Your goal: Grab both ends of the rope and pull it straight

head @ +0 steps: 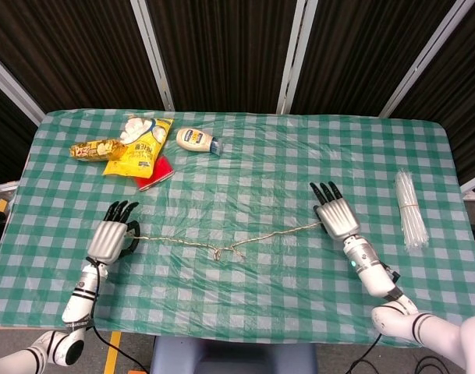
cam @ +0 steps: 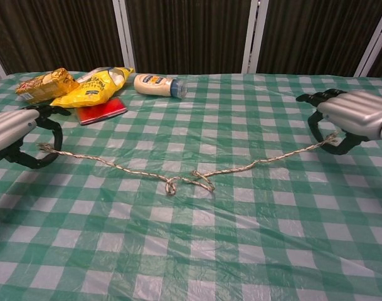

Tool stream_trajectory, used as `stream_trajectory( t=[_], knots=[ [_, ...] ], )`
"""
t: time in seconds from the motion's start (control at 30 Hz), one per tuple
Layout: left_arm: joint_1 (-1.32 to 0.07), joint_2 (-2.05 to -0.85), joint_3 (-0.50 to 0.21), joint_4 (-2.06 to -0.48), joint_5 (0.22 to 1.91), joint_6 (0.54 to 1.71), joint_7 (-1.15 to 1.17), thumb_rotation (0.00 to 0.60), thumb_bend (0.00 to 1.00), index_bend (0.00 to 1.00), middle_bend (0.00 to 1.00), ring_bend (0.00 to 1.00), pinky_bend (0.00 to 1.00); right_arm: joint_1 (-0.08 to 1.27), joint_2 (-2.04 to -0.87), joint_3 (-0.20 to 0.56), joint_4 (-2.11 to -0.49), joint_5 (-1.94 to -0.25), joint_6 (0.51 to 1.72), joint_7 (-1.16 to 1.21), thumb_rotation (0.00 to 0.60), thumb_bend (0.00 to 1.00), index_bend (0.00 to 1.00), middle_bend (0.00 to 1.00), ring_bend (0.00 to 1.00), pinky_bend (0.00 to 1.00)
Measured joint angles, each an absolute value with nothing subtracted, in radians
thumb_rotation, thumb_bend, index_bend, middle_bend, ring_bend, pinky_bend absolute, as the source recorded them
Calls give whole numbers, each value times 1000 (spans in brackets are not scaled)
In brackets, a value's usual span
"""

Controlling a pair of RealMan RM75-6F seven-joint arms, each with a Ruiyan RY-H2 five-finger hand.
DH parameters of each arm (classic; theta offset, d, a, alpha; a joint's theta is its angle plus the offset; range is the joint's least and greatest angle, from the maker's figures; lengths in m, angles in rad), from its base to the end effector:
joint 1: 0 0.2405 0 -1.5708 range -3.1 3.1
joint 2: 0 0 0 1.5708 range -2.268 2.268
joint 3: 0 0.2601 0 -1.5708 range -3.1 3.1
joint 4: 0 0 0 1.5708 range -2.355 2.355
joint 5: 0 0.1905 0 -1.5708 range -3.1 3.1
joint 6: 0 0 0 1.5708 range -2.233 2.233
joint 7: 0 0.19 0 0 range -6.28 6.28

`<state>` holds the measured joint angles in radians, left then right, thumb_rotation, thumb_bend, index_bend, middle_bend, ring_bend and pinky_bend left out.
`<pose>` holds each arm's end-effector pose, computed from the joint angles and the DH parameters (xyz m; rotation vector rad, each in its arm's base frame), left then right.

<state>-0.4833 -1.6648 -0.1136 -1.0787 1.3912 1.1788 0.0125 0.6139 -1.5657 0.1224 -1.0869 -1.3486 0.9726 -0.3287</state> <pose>-0.2557 0.3559 0.0066 -1.6231 -0.9110 -0.9642 -0.2468 -0.3968 0.0160 1.8422 -0.5947 0.6274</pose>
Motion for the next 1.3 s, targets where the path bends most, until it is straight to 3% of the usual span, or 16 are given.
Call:
stream_trajectory(
  t=[0.33,0.53,1.3],
  knots=[
    [-446,-1620,-119,-1021,1359,1180,-50,600,441,639,99,0,59,498,-1372,99,-1211,-1348,1088,-276,600,482,748,48,0,0],
    [-435,-1617,-123,-972,1341,1163,-81,600,440,638,102,0,59,443,-1314,78,-1237,-1344,1122,-233,600,482,748,48,0,0],
    [-444,-1657,-130,-868,1325,1101,-114,600,440,637,105,0,60,413,-1366,46,-1137,-1355,1076,-178,600,482,748,48,0,0]
  ],
)
